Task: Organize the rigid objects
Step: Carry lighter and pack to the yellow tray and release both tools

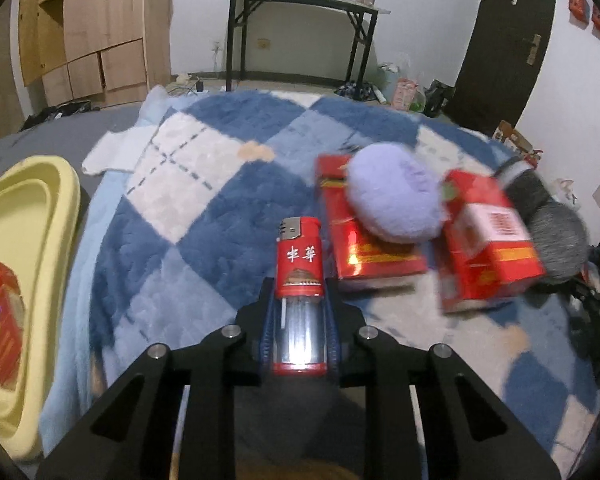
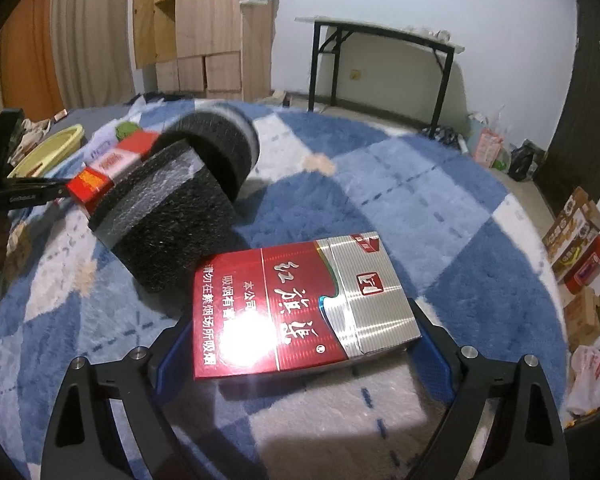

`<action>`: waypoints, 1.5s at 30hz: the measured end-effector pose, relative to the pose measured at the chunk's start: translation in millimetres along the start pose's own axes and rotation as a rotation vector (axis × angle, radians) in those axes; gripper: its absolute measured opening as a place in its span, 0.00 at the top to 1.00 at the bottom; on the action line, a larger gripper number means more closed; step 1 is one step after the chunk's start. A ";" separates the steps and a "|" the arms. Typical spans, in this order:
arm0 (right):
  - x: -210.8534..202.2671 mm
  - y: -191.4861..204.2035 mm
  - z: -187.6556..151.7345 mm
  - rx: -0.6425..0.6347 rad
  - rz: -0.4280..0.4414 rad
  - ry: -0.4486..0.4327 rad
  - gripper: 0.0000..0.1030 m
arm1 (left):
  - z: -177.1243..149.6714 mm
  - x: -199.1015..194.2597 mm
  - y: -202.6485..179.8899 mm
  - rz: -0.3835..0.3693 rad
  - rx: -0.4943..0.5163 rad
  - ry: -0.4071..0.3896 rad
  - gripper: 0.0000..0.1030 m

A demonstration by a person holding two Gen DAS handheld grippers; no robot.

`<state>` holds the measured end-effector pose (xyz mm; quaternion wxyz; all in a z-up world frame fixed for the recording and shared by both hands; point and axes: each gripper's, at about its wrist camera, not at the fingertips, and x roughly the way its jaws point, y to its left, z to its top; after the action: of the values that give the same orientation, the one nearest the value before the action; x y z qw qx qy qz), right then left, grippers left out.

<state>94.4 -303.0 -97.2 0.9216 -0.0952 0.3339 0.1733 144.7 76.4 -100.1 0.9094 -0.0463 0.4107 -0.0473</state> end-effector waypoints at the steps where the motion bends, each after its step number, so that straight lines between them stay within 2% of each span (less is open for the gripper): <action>1: -8.6 -1.6 -0.3 0.019 -0.009 -0.022 0.10 | 1.1 -11.3 -6.7 -0.002 0.018 -0.010 0.77; 4: -32.2 -9.4 0.0 0.106 -0.015 -0.048 0.10 | 6.4 -47.8 -25.5 -0.020 0.073 -0.051 0.77; 6: -56.1 -9.9 5.3 0.130 -0.029 -0.077 0.10 | 10.5 -79.8 -36.3 -0.058 0.096 -0.104 0.77; 10: -118.0 6.6 22.1 0.097 -0.079 -0.135 0.10 | 19.7 -139.5 -49.7 -0.074 0.091 -0.170 0.77; 14: -174.9 31.1 19.5 0.065 -0.092 -0.179 0.10 | 16.3 -194.8 -58.1 -0.060 0.114 -0.232 0.77; 19: -242.2 61.4 -7.4 0.145 -0.022 -0.214 0.10 | -4.8 -235.2 -65.4 -0.061 0.151 -0.265 0.76; 22: -275.9 85.9 -26.6 0.133 -0.026 -0.271 0.10 | -18.9 -231.3 -66.2 -0.057 0.134 -0.281 0.77; 25: -277.6 101.2 -46.2 0.097 -0.072 -0.274 0.10 | -24.8 -216.2 -70.0 -0.060 0.105 -0.252 0.76; 30: -250.8 107.1 -49.0 0.067 -0.097 -0.216 0.10 | -27.3 -212.1 -77.9 -0.060 0.062 -0.267 0.76; 35: -218.1 114.0 -31.5 0.072 -0.102 -0.141 0.10 | -31.2 -214.8 -75.9 -0.042 0.045 -0.253 0.76; 39: -209.3 113.6 -17.8 0.042 -0.101 -0.133 0.10 | -29.8 -215.6 -73.2 -0.053 0.024 -0.261 0.76; 45: -203.6 110.1 -23.2 0.029 -0.096 -0.115 0.10 | -21.9 -217.5 -62.5 -0.066 -0.022 -0.285 0.76</action>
<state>-107.2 -260.3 10.6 0.9479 -0.0875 0.2778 0.1290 -18.0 40.5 54.6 0.9559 -0.0761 0.2759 -0.0656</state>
